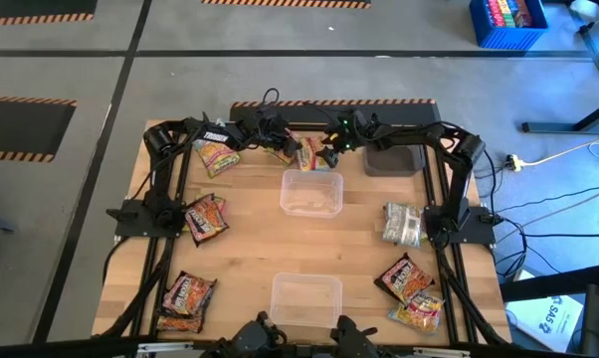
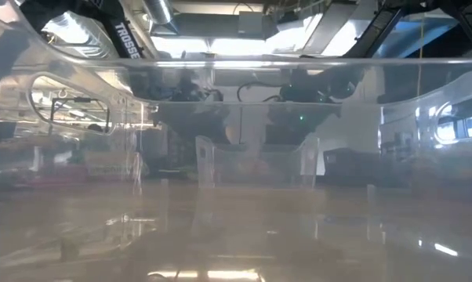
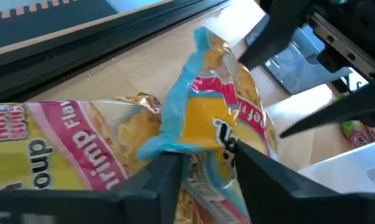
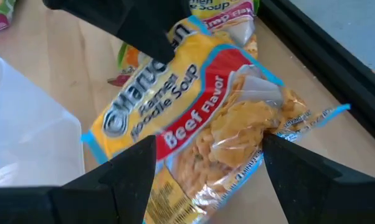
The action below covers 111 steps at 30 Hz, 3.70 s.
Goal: Sort Maruchan noodles
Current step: Put the blue noodle pack into the top transparent bin
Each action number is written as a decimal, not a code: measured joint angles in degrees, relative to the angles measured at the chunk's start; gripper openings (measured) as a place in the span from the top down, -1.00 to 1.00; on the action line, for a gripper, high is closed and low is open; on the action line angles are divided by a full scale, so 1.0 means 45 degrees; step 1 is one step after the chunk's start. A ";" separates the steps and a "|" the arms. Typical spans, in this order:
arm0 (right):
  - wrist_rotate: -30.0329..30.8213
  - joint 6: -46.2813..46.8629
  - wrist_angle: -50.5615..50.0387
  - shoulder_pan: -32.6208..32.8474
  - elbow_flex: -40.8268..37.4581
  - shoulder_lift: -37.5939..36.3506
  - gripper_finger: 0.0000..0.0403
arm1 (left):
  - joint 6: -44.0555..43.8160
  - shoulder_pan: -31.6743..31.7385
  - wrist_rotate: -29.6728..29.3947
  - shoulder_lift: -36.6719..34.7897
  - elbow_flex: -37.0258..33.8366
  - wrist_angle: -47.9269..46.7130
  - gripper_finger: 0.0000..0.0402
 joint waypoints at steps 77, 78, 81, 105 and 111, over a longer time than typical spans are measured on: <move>0.1600 -0.0458 -0.0908 0.5224 -0.5275 -1.0380 -0.34 | 0.5874 -0.5934 -0.2356 -0.7888 0.0034 -0.5694 1.00; 0.1601 -0.0570 -0.0805 0.5280 -0.5275 -1.0380 -0.34 | 0.6053 -0.5981 -0.2204 -0.7888 0.0034 -0.5696 1.00; 0.1584 -0.0314 0.0029 0.5317 -0.5275 -1.0380 -0.34 | 0.6498 -0.6218 -0.1947 -0.7888 0.0029 -0.5696 1.00; 0.1789 0.0693 -0.2715 0.6104 -0.1293 -0.6917 -0.34 | 0.6897 -0.6924 -0.2772 -0.7339 0.0005 -0.5262 1.00; 0.0485 0.0648 -0.3654 0.6129 -0.0529 -0.6016 -0.33 | 0.6892 -0.6960 -0.3032 -0.7456 0.0019 -0.5192 1.00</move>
